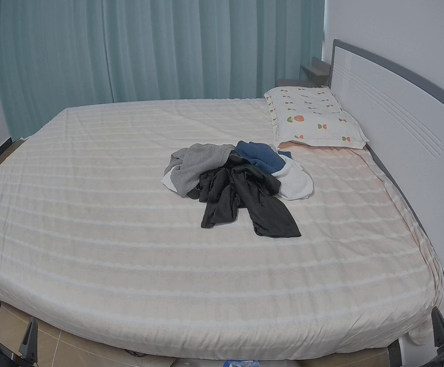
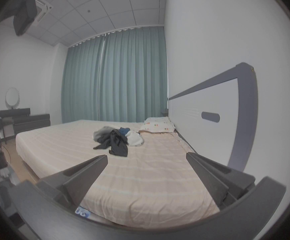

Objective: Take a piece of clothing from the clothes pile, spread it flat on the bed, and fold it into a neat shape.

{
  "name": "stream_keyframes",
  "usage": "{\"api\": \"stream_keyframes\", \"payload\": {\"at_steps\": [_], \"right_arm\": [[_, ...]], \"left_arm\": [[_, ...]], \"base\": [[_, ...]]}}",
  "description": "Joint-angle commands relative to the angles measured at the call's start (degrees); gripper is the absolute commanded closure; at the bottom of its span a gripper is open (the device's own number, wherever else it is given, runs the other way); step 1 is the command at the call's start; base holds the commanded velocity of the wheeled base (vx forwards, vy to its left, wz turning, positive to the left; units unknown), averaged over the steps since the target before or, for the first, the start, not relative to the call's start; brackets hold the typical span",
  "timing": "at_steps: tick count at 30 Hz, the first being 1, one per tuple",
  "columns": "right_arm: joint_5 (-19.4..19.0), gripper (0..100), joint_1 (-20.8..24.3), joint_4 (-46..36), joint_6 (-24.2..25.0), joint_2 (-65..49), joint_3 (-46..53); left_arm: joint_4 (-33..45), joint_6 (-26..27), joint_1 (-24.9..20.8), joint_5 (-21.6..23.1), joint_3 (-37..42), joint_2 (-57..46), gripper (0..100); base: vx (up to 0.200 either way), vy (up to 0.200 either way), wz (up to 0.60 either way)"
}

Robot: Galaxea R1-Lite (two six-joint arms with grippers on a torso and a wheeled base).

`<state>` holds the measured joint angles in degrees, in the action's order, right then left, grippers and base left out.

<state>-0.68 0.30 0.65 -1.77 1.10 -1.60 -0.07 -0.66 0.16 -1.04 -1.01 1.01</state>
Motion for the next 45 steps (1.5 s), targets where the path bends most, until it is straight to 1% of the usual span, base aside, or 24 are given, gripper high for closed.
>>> {"api": "stream_keyframes", "payload": {"at_steps": [1,5,6,7,10,13,15,16,17,21,25,26,27,28,30,31,32,34,35,36,37,38,45], "right_arm": [[-3.62,0,1.19,-1.7,5.11,13.14,-18.0],[-6.7,0,1.28,-1.44,0.89,25.36,-19.5],[-7.05,0,1.37,-1.35,0.71,26.94,-19.5],[-7.58,0,1.37,-0.73,0.8,32.39,-19.32],[-7.84,0,2.16,3.48,2.73,46.01,-19.5],[-7.75,0,4.88,11.39,6.78,57.26,-20.02],[-6.96,0,7.52,18.07,9.5,65.88,-20.55],[-6.88,0,7.69,18.43,9.68,66.58,-20.64],[-5.82,0,9.36,23.44,11.26,75.19,-21.87],[-1.51,0,11.91,31.7,14.34,91.1,-26.18],[2.7,0,14.81,38.99,21.89,105.95,-33.47],[3.41,0,15.08,39.87,22.77,108.33,-35.14],[3.85,0,15.16,40.22,23.3,109.65,-36.2],[5.08,0,15.34,40.57,24.09,114.39,-40.33],[5.78,0,15.34,40.49,24.79,118.52,-44.99],[5.78,0,15.25,40.4,25.06,120.46,-47.27],[5.78,0,15.25,40.31,25.15,120.72,-47.53],[5.87,0,15.43,40.05,27.08,124.85,-52.37],[5.87,0,15.43,40.05,27.08,124.85,-52.37],[5.87,0,15.52,39.61,28.31,128.1,-56.32],[5.87,0,15.52,39.61,28.31,128.1,-56.32],[5.96,0,15.87,38.73,29.45,131.27,-60.01],[5.96,0,18.06,36.18,33.23,137.77,-68.36]], "left_arm": [[-0.01,-0.04,0.02,-0.02,0.92,-1.01,0],[-0.01,-0.04,0.02,-0.02,0.92,-1.01,0],[-0.01,0.04,0.02,-0.02,0.92,-1.01,0],[-0.01,0.04,0.02,-0.02,0.92,-1.01,0],[-0.01,-0.04,0.02,-0.02,0.92,-1.01,0],[-0.01,-0.04,0.02,-0.02,0.92,-1.01,0],[-0.01,-0.04,0.02,-0.02,0.92,-1.01,0],[-0.01,0.04,0.02,-0.02,0.92,-1.01,0],[-0.01,-0.04,0.02,-0.02,0.92,-1.01,0],[-0.01,0.04,0.02,-0.02,0.92,-1.01,0],[-0.01,-0.04,0.02,-0.02,0.92,-1.01,0],[-0.01,-0.04,0.02,-0.02,0.92,-1.01,0],[-0.01,-0.04,0.02,-0.02,0.92,-1.01,0],[-0.01,-0.04,0.02,-0.02,0.92,-1.01,0],[-0.01,-0.04,0.02,-0.02,0.92,-1.01,0],[-0.01,-0.04,0.02,-0.02,0.92,-1.01,0],[-0.01,0.04,0.02,-0.02,0.92,-1.01,0],[-0.01,-0.04,0.02,-0.02,0.92,-1.01,0],[-0.01,-0.04,0.02,-0.02,0.92,-1.01,0],[-0.01,-0.04,0.02,-0.02,0.92,-1.01,0],[-0.01,-0.04,0.02,-0.02,0.92,-1.01,0],[-0.01,-0.04,0.02,-0.02,0.92,-1.01,0],[-0.01,-0.04,0.02,-0.02,0.92,-1.01,0]], "base": [[0.0,0.0,0.0],[0.0,0.0,0.0],[0.0,0.0,0.0],[0.0,0.0,0.0],[0.0,0.0,0.0],[0.0,0.0,0.0],[0.0,0.0,0.0],[0.0,0.0,0.0],[0.0,0.0,0.0],[0.0,0.0,0.0],[0.0,0.0,0.0],[0.0,0.0,0.0],[0.0,0.0,0.0],[0.0,0.0,0.0],[0.0,0.0,0.0],[0.0,0.0,0.0],[0.0,0.0,0.0],[0.0,0.0,0.0],[0.0,0.0,0.0],[0.0,0.0,0.0],[0.0,0.0,0.0],[0.0,0.0,0.0],[0.0,0.0,0.0]]}}
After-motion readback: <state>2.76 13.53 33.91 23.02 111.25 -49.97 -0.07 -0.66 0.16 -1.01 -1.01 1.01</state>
